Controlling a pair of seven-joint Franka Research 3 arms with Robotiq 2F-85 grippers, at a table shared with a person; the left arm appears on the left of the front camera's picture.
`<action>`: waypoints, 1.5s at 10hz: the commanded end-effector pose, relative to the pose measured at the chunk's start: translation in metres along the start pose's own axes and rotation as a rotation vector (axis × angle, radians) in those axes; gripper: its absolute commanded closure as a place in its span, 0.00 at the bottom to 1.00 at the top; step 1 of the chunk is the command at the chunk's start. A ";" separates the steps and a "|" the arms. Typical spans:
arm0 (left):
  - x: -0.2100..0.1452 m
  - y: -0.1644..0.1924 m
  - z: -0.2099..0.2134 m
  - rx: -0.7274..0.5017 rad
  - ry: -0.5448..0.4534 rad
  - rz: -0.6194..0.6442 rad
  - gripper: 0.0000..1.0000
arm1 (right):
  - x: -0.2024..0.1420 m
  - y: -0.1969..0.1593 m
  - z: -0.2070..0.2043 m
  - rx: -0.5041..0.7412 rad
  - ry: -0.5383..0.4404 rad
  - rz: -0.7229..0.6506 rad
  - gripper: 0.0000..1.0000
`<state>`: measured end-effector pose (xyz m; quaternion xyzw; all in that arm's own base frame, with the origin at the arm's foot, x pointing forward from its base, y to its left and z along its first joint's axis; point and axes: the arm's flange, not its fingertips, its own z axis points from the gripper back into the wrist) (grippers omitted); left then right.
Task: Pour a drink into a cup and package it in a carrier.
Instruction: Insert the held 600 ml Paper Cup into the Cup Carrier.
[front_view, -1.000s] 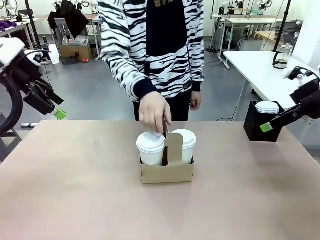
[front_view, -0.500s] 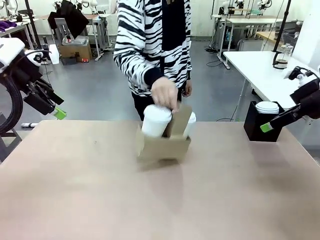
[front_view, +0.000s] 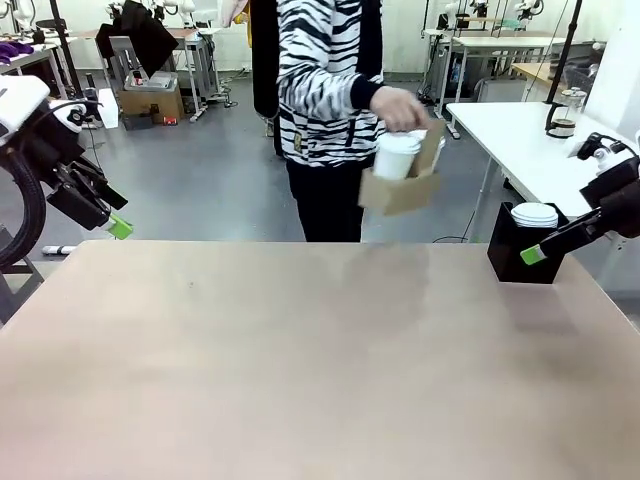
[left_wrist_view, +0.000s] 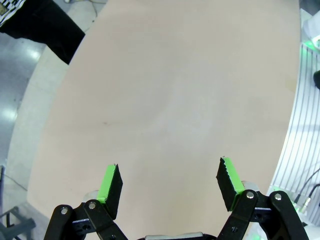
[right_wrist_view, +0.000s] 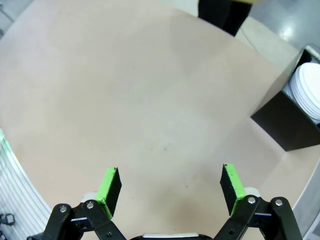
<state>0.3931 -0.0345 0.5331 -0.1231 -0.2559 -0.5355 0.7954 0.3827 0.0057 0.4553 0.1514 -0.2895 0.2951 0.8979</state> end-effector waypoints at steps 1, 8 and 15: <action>0.001 0.000 0.001 -0.008 -0.012 0.007 0.06 | -0.002 -0.003 0.001 0.004 -0.008 0.019 0.00; 0.001 0.000 0.001 -0.008 -0.012 0.007 0.06 | -0.002 -0.003 0.001 0.004 -0.008 0.019 0.00; 0.001 0.000 0.001 -0.008 -0.012 0.007 0.06 | -0.002 -0.003 0.001 0.004 -0.008 0.019 0.00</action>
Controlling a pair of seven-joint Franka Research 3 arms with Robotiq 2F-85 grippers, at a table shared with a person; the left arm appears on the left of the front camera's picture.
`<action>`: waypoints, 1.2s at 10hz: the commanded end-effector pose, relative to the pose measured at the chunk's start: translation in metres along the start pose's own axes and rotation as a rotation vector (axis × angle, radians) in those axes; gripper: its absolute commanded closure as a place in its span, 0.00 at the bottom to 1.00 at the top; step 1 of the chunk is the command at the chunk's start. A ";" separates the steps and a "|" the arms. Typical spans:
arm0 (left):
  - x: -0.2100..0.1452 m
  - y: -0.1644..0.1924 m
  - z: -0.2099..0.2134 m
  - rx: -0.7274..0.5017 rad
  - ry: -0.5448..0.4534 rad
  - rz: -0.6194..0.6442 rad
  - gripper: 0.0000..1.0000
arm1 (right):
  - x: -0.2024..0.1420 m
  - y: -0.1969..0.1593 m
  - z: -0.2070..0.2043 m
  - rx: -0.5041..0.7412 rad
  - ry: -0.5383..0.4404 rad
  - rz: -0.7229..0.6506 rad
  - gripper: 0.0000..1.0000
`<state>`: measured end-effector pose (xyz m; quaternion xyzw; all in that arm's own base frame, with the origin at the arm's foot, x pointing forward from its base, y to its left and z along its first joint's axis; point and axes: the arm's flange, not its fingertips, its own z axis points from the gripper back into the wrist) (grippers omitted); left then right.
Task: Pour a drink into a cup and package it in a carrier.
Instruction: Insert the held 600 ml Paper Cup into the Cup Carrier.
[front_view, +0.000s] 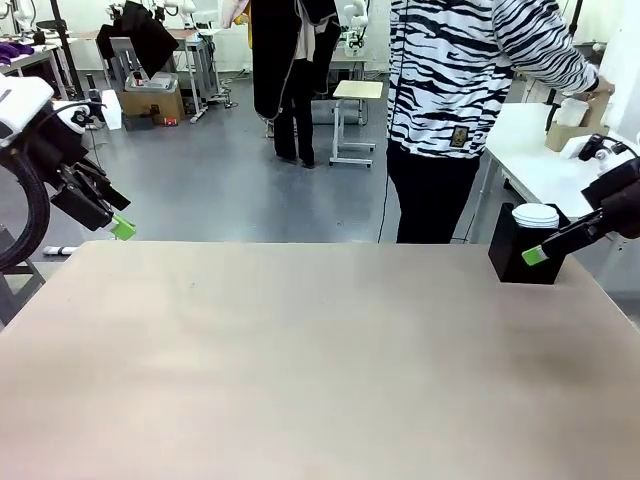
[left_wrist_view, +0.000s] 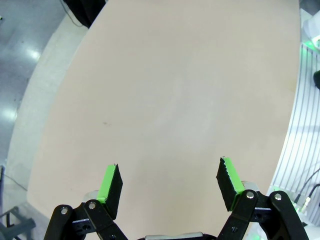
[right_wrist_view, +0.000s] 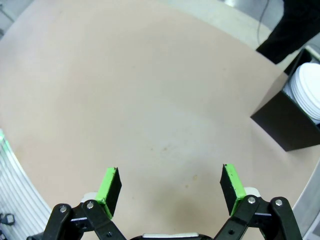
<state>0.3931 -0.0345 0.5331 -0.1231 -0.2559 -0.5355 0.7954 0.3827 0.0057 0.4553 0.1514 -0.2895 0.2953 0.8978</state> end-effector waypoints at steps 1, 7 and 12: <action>0.001 0.000 0.001 -0.008 -0.012 0.007 0.06 | -0.002 -0.003 0.001 0.004 -0.008 0.019 0.00; 0.001 0.000 0.001 -0.008 -0.012 0.007 0.06 | -0.002 -0.003 0.001 0.004 -0.008 0.019 0.00; 0.001 0.000 0.001 -0.008 -0.012 0.007 0.06 | -0.002 -0.003 0.001 0.004 -0.008 0.019 0.00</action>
